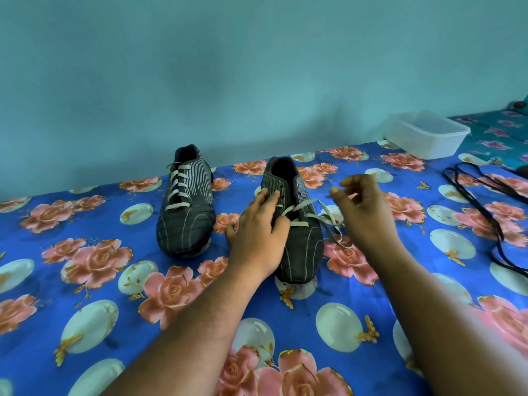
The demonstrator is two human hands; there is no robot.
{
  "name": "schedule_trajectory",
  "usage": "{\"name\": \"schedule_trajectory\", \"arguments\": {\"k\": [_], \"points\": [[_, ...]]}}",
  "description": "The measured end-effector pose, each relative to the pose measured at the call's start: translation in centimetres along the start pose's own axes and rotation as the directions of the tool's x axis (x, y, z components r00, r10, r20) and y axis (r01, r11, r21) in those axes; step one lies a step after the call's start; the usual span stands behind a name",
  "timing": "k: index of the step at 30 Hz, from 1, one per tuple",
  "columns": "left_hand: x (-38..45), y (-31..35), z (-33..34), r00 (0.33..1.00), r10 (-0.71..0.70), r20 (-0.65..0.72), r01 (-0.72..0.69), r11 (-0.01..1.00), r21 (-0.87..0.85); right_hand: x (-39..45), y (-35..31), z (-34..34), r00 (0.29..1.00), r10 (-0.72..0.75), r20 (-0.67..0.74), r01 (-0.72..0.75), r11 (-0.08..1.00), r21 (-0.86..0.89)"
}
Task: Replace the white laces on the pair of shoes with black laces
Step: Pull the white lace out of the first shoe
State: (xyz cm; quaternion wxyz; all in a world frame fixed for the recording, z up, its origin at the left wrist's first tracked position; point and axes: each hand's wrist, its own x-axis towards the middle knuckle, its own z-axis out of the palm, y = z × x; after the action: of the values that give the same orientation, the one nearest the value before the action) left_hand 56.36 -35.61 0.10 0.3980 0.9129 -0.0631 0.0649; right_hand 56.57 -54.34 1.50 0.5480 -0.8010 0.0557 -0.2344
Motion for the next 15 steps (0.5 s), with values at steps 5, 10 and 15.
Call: {"name": "schedule_trajectory", "arguments": {"k": [5, 10, 15], "points": [[0.0, 0.0, -0.1, 1.0, -0.01, -0.004, 0.01, 1.0, 0.013, -1.3, 0.5, 1.5, 0.952, -0.154, 0.263, 0.23, 0.929, -0.288], [0.0, 0.1, 0.0, 1.0, -0.005, -0.014, 0.005, 1.0, 0.01, -1.3, 0.2, 1.3, 0.937, -0.219, 0.27, 0.292, 0.918, -0.269], [0.0, -0.1, 0.0, 1.0, 0.002, -0.022, -0.002, 1.0, 0.007, -1.2, -1.5, 0.7, 0.985, -0.168, -0.026, 0.17, 0.966, 0.196]]}}
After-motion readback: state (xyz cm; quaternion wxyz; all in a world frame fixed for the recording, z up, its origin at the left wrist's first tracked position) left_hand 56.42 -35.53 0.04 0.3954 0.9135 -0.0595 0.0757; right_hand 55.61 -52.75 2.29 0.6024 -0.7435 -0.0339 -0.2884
